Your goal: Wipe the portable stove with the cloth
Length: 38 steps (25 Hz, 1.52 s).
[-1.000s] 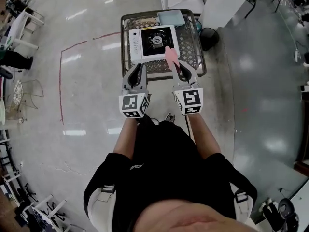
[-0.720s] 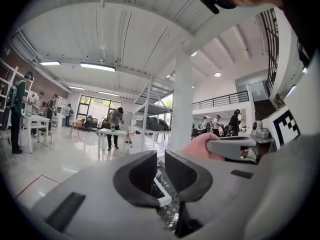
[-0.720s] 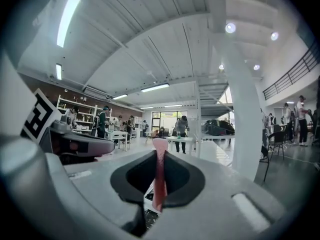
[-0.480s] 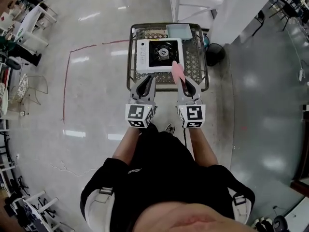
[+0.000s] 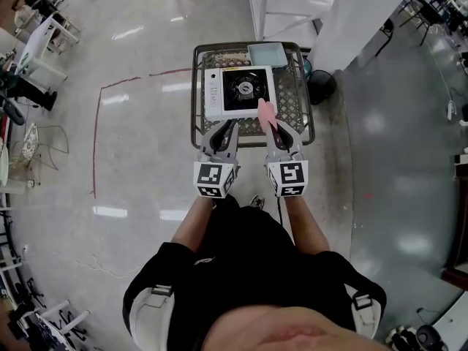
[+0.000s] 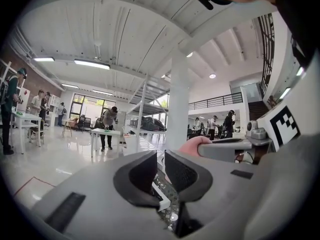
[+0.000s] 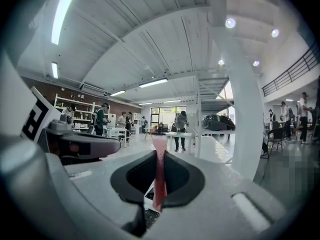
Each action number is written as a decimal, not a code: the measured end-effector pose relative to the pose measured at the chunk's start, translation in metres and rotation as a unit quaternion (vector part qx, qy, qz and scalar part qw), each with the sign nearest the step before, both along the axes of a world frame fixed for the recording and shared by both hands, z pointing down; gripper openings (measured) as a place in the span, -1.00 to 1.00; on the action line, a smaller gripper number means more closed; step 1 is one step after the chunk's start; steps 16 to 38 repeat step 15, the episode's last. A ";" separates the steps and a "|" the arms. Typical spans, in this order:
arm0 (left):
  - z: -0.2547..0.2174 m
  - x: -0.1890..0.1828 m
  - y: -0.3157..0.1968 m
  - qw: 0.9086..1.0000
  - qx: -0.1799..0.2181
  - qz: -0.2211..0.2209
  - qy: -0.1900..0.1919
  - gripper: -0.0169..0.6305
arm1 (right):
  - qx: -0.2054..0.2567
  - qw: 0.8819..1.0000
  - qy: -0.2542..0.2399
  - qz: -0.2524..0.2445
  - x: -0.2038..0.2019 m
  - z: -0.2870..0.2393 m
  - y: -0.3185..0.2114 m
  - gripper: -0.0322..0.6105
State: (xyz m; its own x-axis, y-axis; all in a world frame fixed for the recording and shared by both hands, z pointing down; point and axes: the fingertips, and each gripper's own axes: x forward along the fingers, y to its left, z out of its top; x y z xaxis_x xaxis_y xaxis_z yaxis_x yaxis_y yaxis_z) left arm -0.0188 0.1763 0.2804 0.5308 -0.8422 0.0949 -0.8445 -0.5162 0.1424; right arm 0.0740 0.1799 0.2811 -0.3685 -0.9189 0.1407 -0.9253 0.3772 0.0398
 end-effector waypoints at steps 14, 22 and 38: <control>0.004 -0.028 -0.019 1.000 -0.007 -0.004 0.016 -0.81 | -0.008 0.999 0.032 -0.018 -0.044 0.008 -0.015 -0.85; 0.003 -0.031 -0.019 1.000 -0.007 -0.003 0.017 -0.80 | -0.007 0.999 0.033 -0.018 -0.047 0.007 -0.015 -0.85; 0.003 -0.031 -0.019 1.000 -0.007 -0.003 0.017 -0.80 | -0.007 0.999 0.033 -0.018 -0.047 0.007 -0.015 -0.85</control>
